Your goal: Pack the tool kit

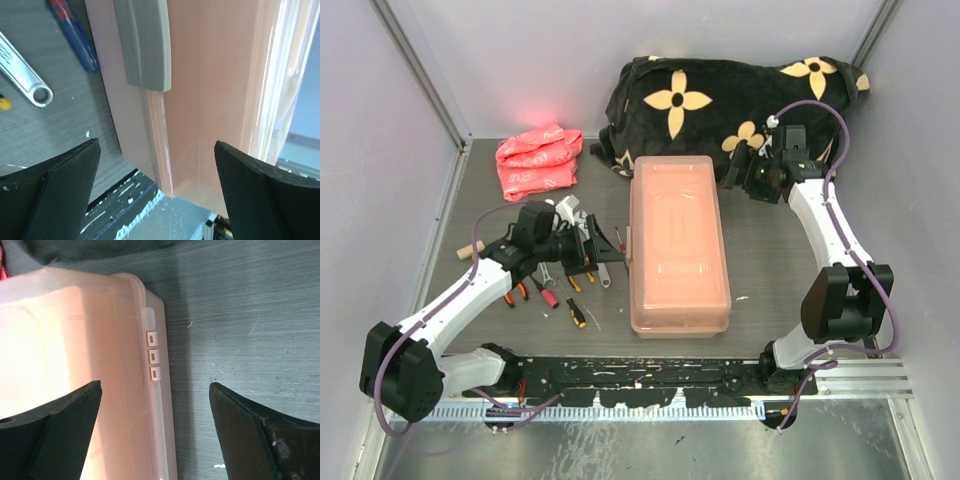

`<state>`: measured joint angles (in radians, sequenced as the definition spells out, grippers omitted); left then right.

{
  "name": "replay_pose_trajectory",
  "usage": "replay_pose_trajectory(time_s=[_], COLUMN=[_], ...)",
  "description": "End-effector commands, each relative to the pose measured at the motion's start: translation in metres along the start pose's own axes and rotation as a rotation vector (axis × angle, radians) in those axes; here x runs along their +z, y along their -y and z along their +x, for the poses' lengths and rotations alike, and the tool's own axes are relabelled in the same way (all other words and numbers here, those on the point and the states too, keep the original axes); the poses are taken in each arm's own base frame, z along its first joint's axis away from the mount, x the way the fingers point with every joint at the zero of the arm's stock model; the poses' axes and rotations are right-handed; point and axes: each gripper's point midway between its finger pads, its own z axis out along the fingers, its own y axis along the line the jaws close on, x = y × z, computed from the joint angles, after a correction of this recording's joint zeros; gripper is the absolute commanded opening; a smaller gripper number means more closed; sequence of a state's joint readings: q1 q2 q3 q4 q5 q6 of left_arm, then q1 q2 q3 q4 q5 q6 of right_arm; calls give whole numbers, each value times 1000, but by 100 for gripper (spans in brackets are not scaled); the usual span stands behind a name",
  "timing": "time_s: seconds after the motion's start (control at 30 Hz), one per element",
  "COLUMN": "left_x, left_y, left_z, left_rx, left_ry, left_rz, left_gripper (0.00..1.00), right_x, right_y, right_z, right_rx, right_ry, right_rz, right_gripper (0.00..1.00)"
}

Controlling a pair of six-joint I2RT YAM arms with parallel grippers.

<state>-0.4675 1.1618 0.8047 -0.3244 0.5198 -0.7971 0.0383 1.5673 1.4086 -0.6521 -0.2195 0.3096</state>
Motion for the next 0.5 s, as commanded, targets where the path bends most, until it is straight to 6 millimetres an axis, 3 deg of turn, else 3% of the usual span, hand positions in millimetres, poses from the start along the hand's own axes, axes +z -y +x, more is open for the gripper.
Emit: replay_pose_trajectory(time_s=[0.0, 0.1, 0.17, 0.23, 0.47], left_x=[-16, -19, -18, -14, 14], left_y=[14, 3, -3, -5, 0], left_z=[-40, -52, -60, -66, -90], left_rx=[17, -27, -46, -44, -45], left_ry=[121, 166, 194, 207, 181], left_rz=[30, 11, 4, 7, 54], left_gripper=[98, 98, 98, 100, 88], right_x=[-73, -104, -114, -117, -106], right_y=[-35, -58, -77, -98, -148], right_z=[-55, -57, -45, -24, 58], right_rx=[-51, -109, -164, -203, -237], right_ry=[216, 236, 206, 164, 65], right_rz=[-49, -66, -58, -69, -41], right_gripper=[93, 91, 90, 88, 82])
